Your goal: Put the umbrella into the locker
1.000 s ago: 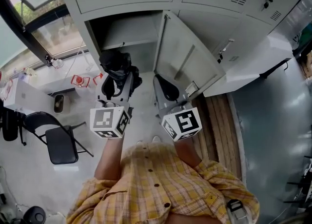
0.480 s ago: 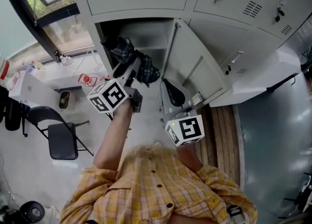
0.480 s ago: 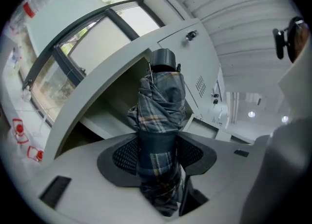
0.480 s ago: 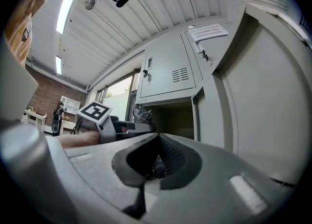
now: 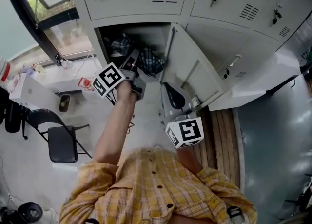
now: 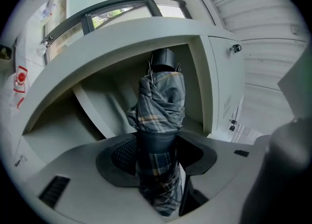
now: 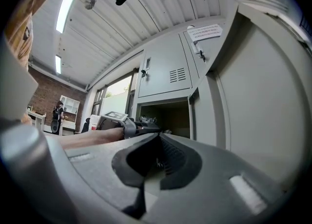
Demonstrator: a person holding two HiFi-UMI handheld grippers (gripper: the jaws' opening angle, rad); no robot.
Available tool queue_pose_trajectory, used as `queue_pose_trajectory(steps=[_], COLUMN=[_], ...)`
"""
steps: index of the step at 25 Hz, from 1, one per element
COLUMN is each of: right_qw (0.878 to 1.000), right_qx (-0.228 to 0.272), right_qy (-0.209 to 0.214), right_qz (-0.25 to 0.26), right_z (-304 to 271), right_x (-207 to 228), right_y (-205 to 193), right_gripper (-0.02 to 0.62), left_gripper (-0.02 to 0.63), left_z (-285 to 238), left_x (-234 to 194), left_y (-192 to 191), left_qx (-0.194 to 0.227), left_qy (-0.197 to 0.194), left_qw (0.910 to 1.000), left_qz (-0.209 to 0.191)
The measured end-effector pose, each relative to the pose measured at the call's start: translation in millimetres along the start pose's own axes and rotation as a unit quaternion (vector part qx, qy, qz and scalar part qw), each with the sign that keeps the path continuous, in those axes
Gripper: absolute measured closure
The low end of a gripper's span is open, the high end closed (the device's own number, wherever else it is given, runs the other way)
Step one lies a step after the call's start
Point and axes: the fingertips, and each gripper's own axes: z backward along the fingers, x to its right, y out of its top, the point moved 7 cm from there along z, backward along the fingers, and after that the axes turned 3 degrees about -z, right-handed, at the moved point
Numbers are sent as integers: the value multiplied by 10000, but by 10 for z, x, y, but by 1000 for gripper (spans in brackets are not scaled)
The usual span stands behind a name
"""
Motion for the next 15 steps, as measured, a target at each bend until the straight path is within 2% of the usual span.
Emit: queue_pose_trajectory(steps=[4, 8, 12, 15], right_qw=[10000, 10000, 10000, 10000], right_qx=[-17, -33, -19, -29], right_qy=[62, 30, -8, -16], right_qz=[-22, -42, 2, 1], right_z=[7, 23, 38, 40], right_x=[6, 35, 79, 93], right_y=[-16, -26, -13, -27], right_gripper=[597, 597, 597, 597], left_gripper=[397, 397, 399, 399], left_z=[-161, -251, -305, -366], left_x=[-107, -196, -298, -397], left_y=[0, 15, 97, 125], left_qx=[178, 351, 633, 854], left_qy=[4, 45, 100, 147], left_qw=[9968, 9920, 9830, 9723], left_qz=[775, 1212, 1721, 2171])
